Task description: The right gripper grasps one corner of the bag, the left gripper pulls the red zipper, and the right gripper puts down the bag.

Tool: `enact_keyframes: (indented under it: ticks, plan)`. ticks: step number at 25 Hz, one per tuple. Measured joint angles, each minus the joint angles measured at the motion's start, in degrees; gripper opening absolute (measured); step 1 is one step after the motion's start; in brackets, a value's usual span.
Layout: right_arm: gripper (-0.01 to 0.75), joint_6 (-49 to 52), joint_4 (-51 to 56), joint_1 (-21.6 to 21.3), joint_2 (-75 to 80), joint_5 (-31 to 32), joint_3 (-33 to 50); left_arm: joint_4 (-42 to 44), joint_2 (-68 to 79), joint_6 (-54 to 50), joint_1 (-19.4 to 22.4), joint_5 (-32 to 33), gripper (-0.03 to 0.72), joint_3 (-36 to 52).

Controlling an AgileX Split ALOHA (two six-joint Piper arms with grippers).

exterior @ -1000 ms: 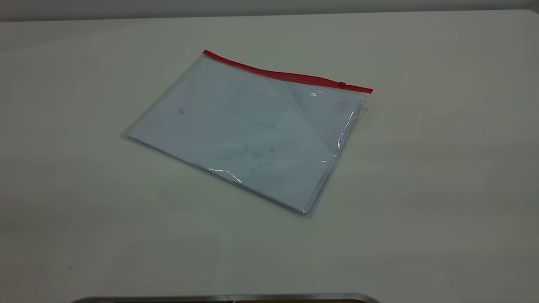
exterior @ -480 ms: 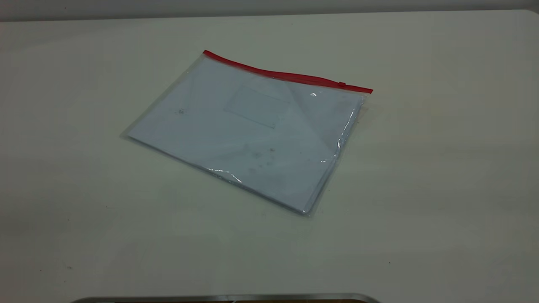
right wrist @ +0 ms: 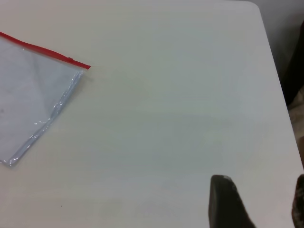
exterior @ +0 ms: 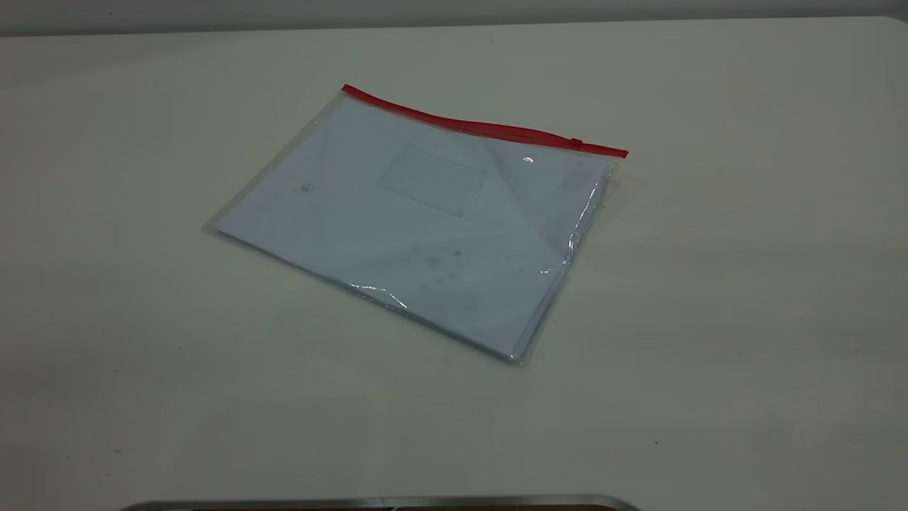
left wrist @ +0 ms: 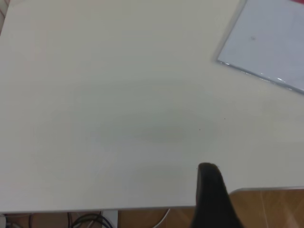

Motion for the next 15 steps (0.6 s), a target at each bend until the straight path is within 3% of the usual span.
enact_keyframes:
  ticks: [11,15]
  plan:
    - [0.376,0.00,0.43,0.00,0.00,-0.07,0.00,0.05,0.00,-0.19,0.00,0.00,0.534,0.00]
    - [0.378,-1.71,10.14,0.00,4.20,-3.07,-0.10,0.56,3.47,-2.49,0.00,-2.71,0.534,-2.61]
